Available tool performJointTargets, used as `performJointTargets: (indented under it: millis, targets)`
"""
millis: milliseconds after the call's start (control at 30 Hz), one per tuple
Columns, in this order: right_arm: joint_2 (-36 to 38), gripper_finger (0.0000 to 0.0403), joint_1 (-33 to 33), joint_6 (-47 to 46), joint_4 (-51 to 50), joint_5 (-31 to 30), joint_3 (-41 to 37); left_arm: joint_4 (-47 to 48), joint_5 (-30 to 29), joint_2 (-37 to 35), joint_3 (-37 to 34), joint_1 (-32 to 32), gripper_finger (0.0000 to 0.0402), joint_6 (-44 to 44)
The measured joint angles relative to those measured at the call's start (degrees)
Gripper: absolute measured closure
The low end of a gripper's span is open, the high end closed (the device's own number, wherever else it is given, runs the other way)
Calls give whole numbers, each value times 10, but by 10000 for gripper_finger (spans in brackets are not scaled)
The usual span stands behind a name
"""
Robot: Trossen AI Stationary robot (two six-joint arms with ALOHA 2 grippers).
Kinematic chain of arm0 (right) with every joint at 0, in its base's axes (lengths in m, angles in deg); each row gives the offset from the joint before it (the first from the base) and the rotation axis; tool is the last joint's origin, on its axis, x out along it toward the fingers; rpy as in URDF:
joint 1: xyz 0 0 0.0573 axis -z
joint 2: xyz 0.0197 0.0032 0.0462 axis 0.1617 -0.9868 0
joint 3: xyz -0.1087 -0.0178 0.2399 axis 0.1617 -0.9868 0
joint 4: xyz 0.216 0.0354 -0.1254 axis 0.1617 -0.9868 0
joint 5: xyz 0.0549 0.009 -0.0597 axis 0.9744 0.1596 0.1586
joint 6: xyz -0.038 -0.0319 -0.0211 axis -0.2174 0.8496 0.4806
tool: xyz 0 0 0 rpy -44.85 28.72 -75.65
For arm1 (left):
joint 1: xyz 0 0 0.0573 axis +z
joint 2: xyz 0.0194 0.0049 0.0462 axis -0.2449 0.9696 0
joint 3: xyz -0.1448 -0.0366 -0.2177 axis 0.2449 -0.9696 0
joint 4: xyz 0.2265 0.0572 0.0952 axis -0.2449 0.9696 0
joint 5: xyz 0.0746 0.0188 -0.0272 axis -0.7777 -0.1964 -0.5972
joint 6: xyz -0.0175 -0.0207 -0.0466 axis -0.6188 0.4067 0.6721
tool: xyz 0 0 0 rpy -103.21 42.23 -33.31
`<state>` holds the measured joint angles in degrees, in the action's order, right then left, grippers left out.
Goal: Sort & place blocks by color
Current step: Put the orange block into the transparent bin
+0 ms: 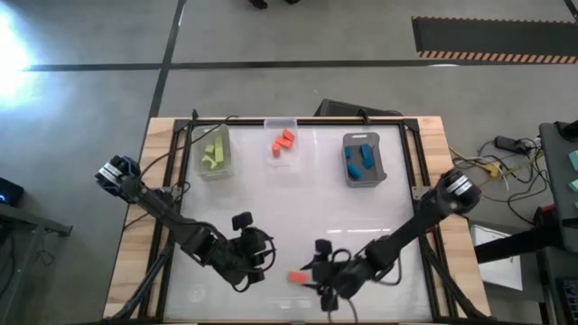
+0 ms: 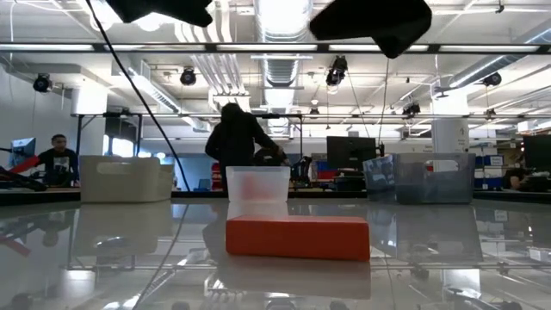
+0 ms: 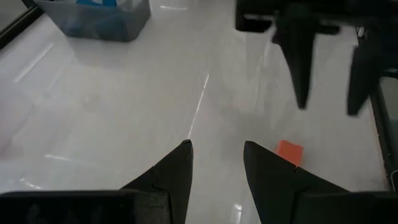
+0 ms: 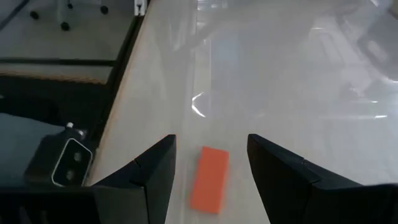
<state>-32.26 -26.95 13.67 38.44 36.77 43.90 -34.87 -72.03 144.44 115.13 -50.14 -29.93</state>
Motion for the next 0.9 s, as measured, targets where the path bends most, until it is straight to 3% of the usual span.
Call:
performJointTargets:
  millis: [233, 533, 900]
  targets:
    - [-102, 213, -7, -41, -118, 0, 135, -25, 0, 0, -23, -11, 274, 1]
    - [-199, 213, -6, -136, -349, -1, 263, -24, 2, 0, -28, -27, 274, 1]
    - [-242, 158, -6, -160, -364, 5, 287, -31, 2, 0, -39, -28, 274, 1]
